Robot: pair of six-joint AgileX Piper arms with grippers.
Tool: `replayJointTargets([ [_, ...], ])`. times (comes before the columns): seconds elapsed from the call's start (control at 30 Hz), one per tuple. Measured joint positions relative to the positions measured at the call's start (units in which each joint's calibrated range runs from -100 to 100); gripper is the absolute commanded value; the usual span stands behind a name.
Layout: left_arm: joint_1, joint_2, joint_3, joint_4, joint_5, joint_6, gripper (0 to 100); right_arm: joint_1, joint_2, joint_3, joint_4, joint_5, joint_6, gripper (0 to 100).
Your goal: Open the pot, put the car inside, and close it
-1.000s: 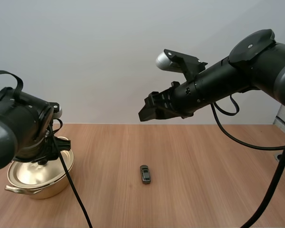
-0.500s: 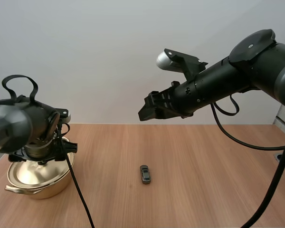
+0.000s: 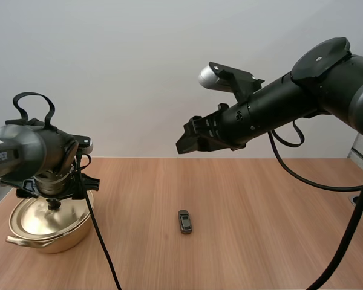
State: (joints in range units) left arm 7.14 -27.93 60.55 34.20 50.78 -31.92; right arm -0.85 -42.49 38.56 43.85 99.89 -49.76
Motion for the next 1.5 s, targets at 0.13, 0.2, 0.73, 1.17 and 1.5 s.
replayJointTargets([
  [0.13,2.42,0.00,0.00,0.24,-3.71,0.00,100,0.00,0.00,0.00,0.00,0.00,0.00,100],
  [0.2,3.73,0.00,0.00,0.24,-5.61,0.00,100,0.00,0.00,0.00,0.00,0.00,0.00,100],
  [0.73,5.43,3.75,-0.11,-11.70,-8.27,12.69,100,0.00,0.00,0.00,0.03,0.00,0.00,100],
  [1.17,5.43,3.75,-0.11,-11.70,-3.70,10.30,0,0.00,0.00,0.00,0.52,0.00,0.00,100],
  [1.5,5.43,3.20,-4.43,-11.70,-5.34,10.30,0,0.00,0.00,0.00,0.52,0.00,0.19,100],
])
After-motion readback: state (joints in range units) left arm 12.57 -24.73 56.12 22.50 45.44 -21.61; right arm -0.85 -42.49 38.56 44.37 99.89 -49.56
